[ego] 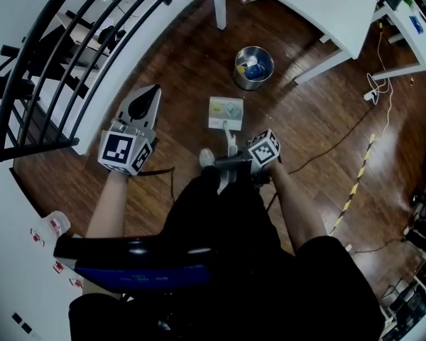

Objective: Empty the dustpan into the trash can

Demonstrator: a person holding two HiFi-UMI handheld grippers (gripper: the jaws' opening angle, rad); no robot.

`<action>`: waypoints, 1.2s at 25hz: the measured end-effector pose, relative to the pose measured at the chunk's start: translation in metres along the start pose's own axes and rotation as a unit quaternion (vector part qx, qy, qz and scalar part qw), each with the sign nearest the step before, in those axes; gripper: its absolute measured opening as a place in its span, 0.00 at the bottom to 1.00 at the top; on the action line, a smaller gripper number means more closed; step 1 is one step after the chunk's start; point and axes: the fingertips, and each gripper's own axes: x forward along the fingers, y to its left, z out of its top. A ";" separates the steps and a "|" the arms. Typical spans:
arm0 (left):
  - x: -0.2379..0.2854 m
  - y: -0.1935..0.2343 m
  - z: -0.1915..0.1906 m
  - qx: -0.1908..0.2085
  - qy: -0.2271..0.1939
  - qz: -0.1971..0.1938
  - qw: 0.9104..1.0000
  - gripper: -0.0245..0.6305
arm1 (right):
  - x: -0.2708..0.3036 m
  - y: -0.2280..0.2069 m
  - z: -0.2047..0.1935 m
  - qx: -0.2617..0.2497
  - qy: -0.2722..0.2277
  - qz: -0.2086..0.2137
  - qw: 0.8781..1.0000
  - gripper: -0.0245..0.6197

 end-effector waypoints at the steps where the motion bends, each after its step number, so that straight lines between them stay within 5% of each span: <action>1: 0.001 0.000 0.000 -0.001 -0.003 0.000 1.000 0.05 | -0.004 0.001 0.002 -0.005 0.002 -0.001 1.000 0.04; 15: 0.022 -0.031 0.005 -0.010 -0.007 -0.030 0.999 0.04 | -0.053 0.018 0.012 -0.030 0.011 -0.016 0.999 0.04; 30: 0.069 -0.076 0.006 -0.019 -0.006 -0.077 0.997 0.04 | -0.120 0.072 0.003 -0.079 -0.059 -0.047 0.994 0.04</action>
